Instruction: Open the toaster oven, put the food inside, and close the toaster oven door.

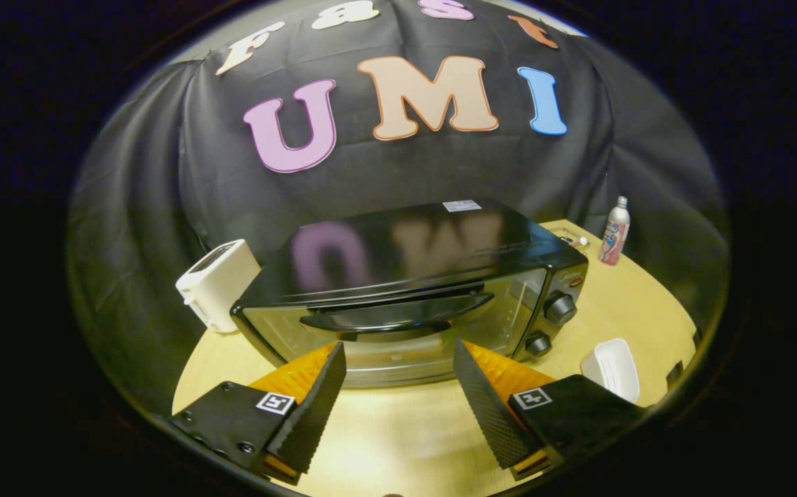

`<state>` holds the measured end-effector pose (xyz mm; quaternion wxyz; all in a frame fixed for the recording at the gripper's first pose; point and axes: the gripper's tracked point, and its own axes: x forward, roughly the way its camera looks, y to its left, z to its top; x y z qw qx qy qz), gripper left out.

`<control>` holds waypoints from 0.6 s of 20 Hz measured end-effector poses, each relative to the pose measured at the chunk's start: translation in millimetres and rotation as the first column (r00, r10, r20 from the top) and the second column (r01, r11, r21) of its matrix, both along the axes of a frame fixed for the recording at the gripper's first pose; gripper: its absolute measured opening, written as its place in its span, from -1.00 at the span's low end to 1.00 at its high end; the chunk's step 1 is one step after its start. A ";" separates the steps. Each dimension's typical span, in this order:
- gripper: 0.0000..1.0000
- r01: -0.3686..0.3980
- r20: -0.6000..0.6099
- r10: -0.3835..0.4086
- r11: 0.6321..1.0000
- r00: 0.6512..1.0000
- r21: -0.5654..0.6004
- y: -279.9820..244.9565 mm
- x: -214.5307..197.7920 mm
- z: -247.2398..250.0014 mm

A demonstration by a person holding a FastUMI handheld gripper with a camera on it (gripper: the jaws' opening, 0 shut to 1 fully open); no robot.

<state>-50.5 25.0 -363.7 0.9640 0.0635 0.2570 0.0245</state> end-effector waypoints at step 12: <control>0.97 -0.023 0.253 0.037 0.998 0.967 -0.057 -7.6 14.7 141.7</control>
